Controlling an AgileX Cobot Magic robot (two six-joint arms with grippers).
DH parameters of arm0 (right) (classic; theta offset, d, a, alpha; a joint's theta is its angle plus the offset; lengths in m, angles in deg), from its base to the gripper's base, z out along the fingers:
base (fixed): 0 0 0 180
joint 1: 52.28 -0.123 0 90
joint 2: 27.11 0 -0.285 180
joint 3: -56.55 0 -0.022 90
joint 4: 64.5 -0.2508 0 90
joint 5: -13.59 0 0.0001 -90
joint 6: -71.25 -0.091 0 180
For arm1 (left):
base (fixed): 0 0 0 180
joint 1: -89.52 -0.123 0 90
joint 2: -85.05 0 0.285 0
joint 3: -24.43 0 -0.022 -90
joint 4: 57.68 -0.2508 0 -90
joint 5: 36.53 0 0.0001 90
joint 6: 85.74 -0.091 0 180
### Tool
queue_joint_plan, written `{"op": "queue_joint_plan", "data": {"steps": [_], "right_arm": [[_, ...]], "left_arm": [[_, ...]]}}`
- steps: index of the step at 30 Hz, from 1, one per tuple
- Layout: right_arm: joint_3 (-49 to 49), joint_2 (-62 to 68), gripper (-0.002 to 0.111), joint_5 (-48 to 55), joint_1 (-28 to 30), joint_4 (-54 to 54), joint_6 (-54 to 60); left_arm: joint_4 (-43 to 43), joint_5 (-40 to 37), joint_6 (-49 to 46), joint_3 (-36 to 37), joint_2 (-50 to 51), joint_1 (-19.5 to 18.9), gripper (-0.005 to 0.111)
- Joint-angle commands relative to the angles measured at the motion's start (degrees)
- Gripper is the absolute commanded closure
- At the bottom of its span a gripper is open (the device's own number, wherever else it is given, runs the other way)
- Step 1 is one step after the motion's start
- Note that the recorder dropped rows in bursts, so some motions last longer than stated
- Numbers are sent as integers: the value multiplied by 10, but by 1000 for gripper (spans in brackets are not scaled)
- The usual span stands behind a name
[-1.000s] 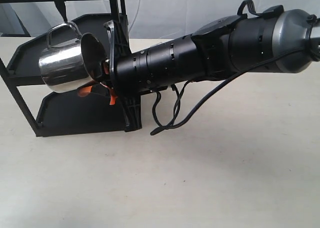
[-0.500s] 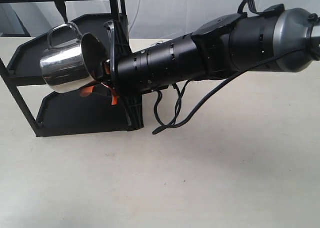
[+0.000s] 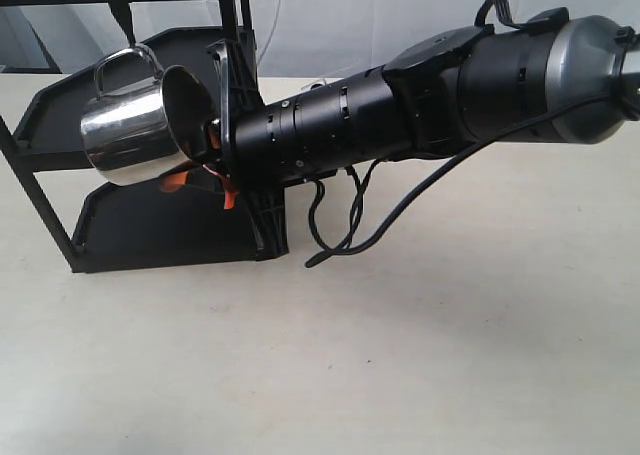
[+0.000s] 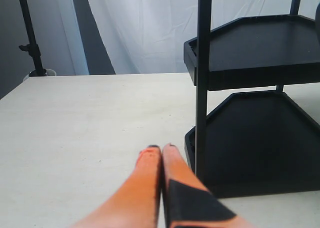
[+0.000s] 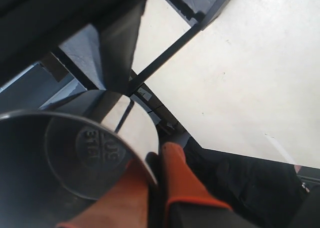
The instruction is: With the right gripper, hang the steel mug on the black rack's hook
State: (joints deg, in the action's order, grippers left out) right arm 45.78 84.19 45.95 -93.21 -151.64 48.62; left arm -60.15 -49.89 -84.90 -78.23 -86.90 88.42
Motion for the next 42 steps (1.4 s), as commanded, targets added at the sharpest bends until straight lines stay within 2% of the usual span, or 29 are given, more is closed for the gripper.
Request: {"op": "queue_joint_plan", "data": {"steps": [1, 42], "right_arm": [[-4, 1, 109, -12, 3, 17, 0], [-4, 1, 109, -22, 3, 35, 1]], "left_arm": [[0, 1, 1, -1, -3, 1, 105], [0, 1, 1, -1, -3, 1, 105]]}}
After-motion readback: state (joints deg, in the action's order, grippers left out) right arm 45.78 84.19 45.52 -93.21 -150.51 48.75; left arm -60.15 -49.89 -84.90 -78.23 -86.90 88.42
